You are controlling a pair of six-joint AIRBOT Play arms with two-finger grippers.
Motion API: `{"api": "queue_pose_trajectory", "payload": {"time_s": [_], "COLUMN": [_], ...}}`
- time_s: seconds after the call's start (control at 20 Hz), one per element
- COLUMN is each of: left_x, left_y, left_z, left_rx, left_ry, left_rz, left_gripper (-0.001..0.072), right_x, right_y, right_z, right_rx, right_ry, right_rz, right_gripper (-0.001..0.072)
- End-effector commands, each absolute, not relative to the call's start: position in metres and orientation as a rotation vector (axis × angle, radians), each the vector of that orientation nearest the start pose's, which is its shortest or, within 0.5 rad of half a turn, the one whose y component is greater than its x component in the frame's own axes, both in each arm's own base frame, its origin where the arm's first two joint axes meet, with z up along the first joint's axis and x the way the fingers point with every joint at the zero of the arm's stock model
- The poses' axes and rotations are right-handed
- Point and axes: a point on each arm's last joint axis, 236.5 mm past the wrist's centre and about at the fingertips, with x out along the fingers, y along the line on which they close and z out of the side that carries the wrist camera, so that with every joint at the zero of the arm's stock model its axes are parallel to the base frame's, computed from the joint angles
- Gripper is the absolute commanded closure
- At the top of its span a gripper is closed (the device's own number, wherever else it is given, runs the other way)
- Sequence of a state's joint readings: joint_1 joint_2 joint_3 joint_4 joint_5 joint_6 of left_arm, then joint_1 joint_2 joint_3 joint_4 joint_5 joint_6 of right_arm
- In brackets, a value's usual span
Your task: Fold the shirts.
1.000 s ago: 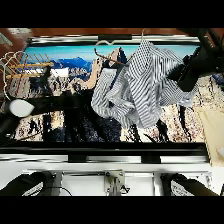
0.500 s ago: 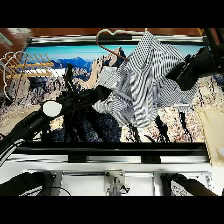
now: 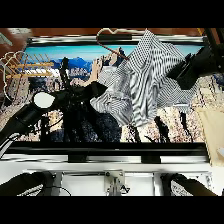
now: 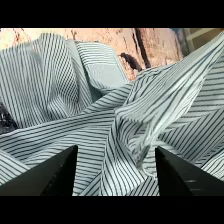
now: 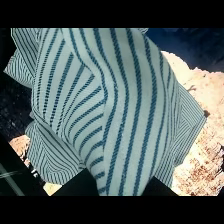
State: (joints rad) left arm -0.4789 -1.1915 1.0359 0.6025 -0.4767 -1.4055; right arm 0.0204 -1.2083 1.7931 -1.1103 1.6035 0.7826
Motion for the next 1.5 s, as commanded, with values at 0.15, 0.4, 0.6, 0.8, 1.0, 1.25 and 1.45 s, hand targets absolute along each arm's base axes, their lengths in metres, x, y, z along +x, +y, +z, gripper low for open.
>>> {"api": "queue_pose_trajectory", "payload": {"time_s": [0.15,0.4,0.6,0.8,1.0,1.25,1.45], "left_x": [0.385,0.416,0.455,0.486,0.500,0.497,0.497], "left_y": [-0.320,-0.314,-0.270,-0.221,-0.187,-0.179,-0.178], "left_z": [0.126,0.151,0.193,0.239,0.278,0.303,0.315], "left_rx": [-0.652,-0.734,-0.776,-0.800,-0.805,-0.791,-0.790], "left_ry": [0.758,0.580,0.449,0.356,0.285,0.278,0.255], "left_rz": [-0.662,-0.570,-0.496,-0.459,-0.447,-0.484,-0.492], "left_gripper": [0.0168,0.0654,0.0654,0.0654,0.0654,0.0654,0.0654], "right_x": [0.359,0.358,0.348,0.335,0.333,0.336,0.335], "right_y": [0.113,0.113,0.127,0.159,0.162,0.163,0.165], "right_z": [0.251,0.251,0.254,0.274,0.276,0.278,0.280], "right_rx": [-0.492,-0.480,-0.429,-0.343,-0.333,-0.339,-0.361], "right_ry": [0.753,0.758,0.759,0.679,0.668,0.651,0.629], "right_rz": [0.799,0.794,0.856,0.987,1.003,0.998,1.019], "right_gripper": [0.0640,0.0639,0.0639,0.0639,0.0640,0.0640,0.0640]}}
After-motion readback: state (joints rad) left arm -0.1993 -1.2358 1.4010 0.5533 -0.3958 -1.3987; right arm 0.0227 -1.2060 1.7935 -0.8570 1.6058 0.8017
